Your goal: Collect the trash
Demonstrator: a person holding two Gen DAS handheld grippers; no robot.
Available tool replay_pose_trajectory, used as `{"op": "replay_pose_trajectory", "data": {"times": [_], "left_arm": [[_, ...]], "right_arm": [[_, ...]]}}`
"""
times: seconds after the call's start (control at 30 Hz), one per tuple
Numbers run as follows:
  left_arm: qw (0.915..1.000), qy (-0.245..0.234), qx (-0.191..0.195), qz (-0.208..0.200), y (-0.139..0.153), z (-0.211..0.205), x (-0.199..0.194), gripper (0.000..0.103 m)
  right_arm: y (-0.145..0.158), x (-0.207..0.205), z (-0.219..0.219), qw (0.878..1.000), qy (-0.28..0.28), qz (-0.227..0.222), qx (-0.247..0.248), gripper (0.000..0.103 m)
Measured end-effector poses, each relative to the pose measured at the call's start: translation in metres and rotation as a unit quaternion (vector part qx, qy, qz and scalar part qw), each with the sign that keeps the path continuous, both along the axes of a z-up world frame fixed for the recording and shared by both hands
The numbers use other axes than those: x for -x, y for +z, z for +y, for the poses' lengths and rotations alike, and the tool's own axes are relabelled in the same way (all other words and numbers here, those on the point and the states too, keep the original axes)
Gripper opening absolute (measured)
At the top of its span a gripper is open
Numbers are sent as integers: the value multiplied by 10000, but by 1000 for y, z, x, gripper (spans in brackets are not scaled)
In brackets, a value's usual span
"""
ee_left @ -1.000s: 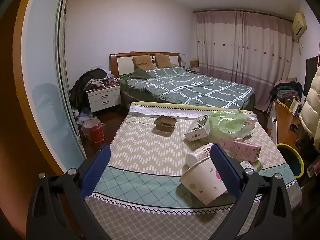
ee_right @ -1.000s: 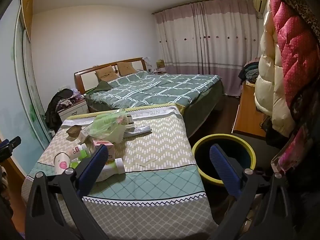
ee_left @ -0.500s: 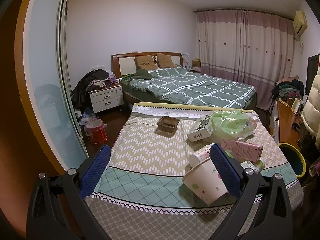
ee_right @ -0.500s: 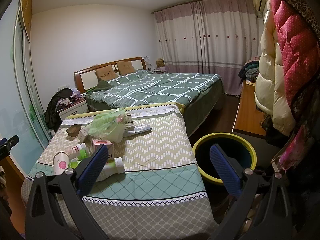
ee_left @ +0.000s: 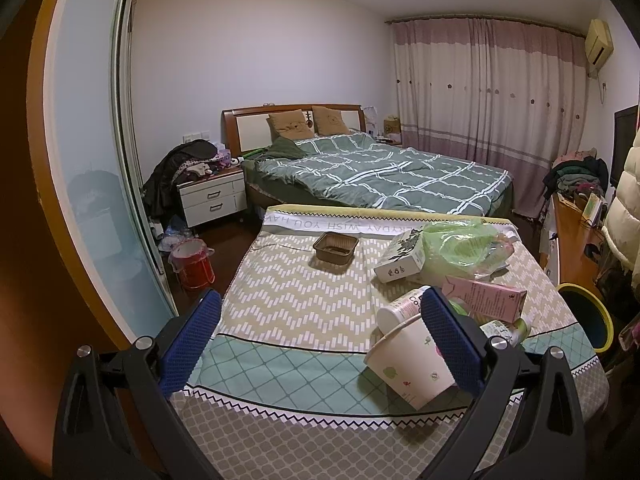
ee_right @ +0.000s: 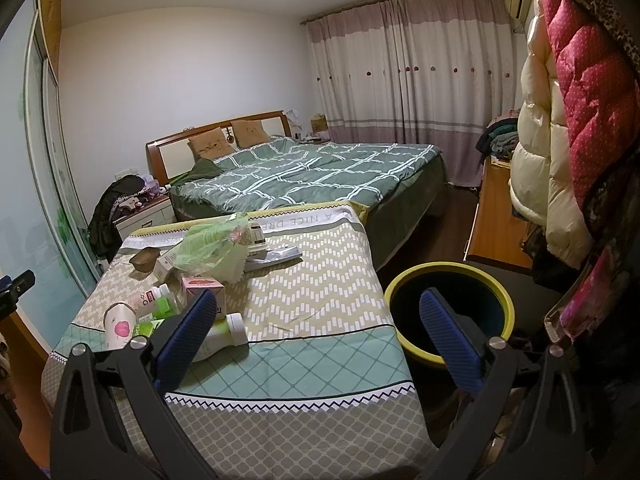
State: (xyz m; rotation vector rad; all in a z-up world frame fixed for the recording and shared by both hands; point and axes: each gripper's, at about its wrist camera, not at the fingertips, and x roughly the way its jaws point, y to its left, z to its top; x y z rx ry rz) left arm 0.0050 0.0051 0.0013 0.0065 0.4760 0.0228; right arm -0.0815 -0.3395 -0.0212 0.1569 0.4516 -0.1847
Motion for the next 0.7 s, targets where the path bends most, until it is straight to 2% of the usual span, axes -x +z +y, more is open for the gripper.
{"op": "replay_pose_trajectory", "data": {"times": [0.7], "left_arm": [[10000,-32,-70,58,-4,-5,-3,98]], "right_arm": [[-4,-3,-2,10000,-20,39,-34,97]]}}
